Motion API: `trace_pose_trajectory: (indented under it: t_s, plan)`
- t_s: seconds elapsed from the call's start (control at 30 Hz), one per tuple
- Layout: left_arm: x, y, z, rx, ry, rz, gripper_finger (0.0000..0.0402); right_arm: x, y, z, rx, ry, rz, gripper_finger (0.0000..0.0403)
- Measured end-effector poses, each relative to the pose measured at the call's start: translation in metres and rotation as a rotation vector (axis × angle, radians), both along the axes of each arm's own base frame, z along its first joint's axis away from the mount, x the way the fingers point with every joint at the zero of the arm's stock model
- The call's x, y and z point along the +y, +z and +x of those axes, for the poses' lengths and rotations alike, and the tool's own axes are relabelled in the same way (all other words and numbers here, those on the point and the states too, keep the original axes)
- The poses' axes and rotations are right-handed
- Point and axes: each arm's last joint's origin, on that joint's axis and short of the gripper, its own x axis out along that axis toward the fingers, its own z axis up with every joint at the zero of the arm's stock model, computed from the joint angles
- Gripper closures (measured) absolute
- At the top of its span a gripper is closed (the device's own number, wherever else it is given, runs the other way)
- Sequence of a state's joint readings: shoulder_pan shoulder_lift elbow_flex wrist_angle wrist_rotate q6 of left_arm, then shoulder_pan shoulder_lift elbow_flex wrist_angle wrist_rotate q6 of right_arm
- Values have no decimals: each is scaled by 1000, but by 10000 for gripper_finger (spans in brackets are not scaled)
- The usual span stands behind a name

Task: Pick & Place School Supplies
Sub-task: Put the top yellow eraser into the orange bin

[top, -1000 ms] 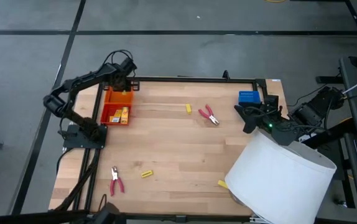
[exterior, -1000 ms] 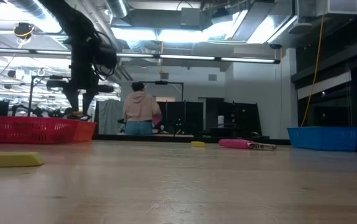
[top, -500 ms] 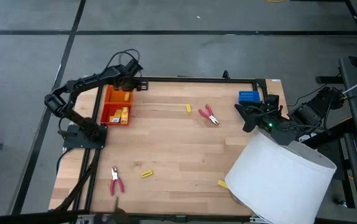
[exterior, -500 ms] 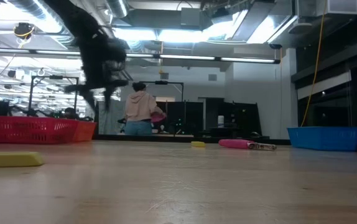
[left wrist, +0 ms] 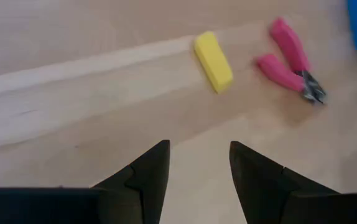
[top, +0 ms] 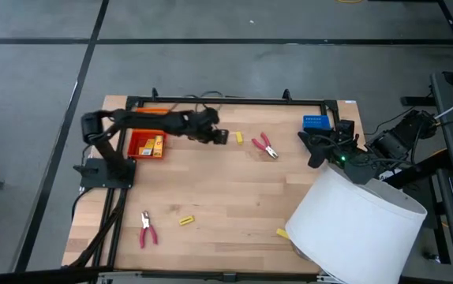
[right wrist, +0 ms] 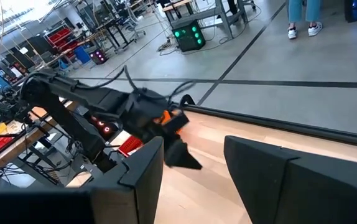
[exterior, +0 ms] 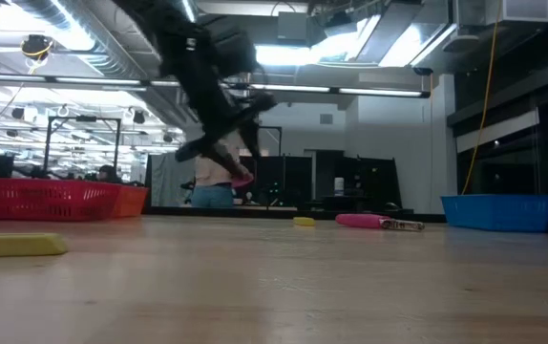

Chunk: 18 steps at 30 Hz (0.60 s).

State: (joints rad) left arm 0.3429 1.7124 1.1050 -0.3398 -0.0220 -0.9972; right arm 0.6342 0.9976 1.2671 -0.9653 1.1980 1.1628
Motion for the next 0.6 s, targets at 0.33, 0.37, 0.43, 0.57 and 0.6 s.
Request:
trace_pose_trajectory:
  t_s: [0.33, 0.37, 0.43, 0.57, 0.6]
  plan:
    - [20, 22, -9, 112, 76, 114, 249, -6, -12, 12, 180, 131, 134, 229]
    - [22, 27, -16, 138, 80, 131, 248, -9, -14, 16, 208, 122, 145, 229]
    - [22, 39, -27, 173, 62, 164, 245, -13, -18, 23, 246, 105, 159, 229]
    - [15, 62, -44, 186, 22, 222, 240, -25, -24, 37, 298, 64, 173, 229]
    - [13, 68, -47, 180, 18, 239, 240, -28, -24, 39, 294, 54, 180, 229]
